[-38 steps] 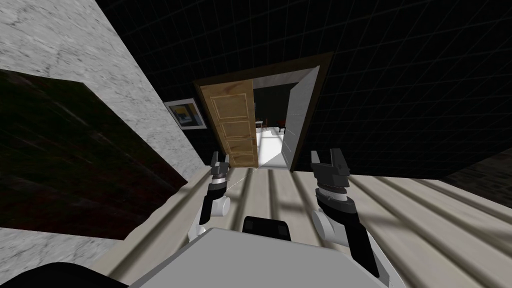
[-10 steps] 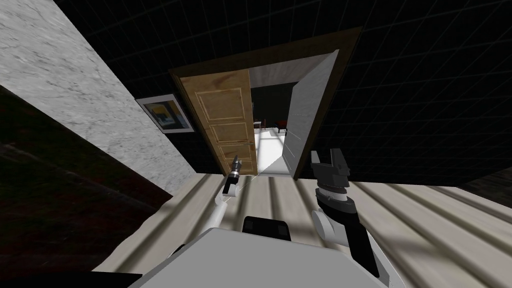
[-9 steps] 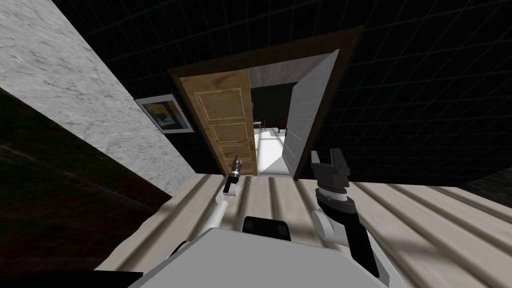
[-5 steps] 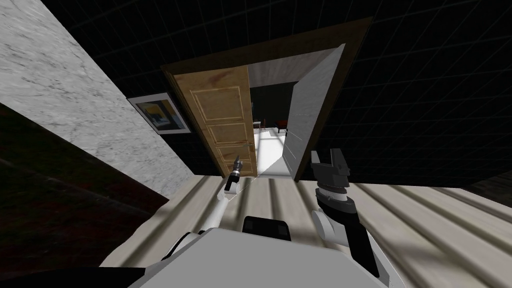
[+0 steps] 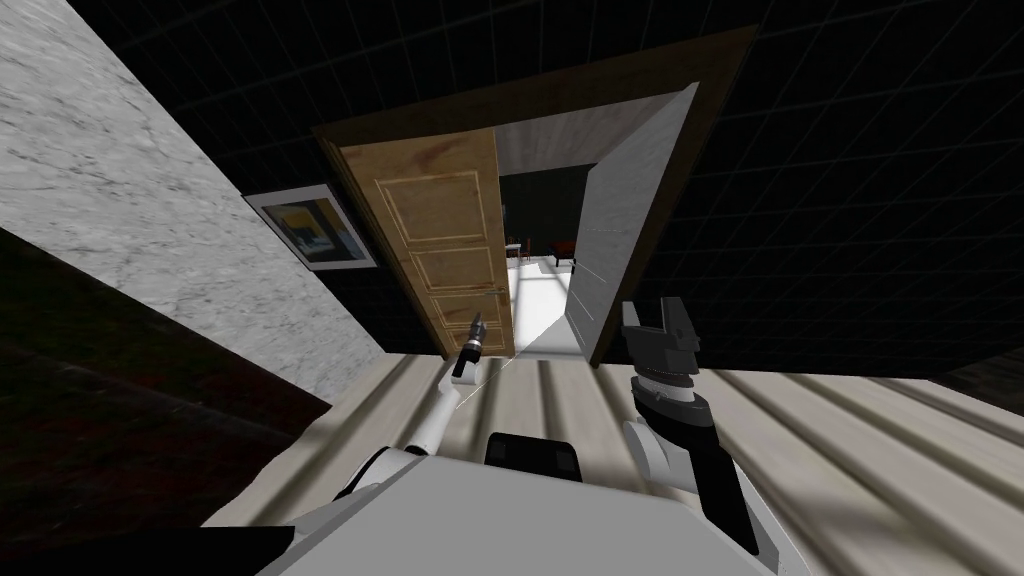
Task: Push the door open
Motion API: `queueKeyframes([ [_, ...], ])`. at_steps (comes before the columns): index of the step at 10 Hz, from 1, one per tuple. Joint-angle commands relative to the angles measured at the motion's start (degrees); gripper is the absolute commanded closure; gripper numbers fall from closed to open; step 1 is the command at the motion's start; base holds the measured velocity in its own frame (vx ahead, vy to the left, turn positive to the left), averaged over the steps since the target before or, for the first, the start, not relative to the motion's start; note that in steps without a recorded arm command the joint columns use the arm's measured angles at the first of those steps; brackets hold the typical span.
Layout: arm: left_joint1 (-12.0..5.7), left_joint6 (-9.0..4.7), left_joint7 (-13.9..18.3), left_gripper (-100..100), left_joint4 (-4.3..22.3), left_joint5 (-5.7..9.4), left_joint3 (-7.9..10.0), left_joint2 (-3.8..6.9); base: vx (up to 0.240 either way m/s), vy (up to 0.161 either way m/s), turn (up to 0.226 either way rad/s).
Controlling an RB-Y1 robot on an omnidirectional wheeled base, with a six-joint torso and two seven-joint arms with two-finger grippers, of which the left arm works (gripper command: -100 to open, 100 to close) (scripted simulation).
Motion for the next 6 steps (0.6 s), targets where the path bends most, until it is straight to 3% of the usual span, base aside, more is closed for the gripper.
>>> queueKeyframes([
  [1, -1.41, 0.17, -0.2, -100, 2.5, 0.31, -0.02, 0.26, 0.1, 0.007, -0.01],
  [6, -5.6, 0.63, -0.8, -100, 9.7, 1.14, -0.03, 0.84, 0.098, 0.021, -0.01],
])
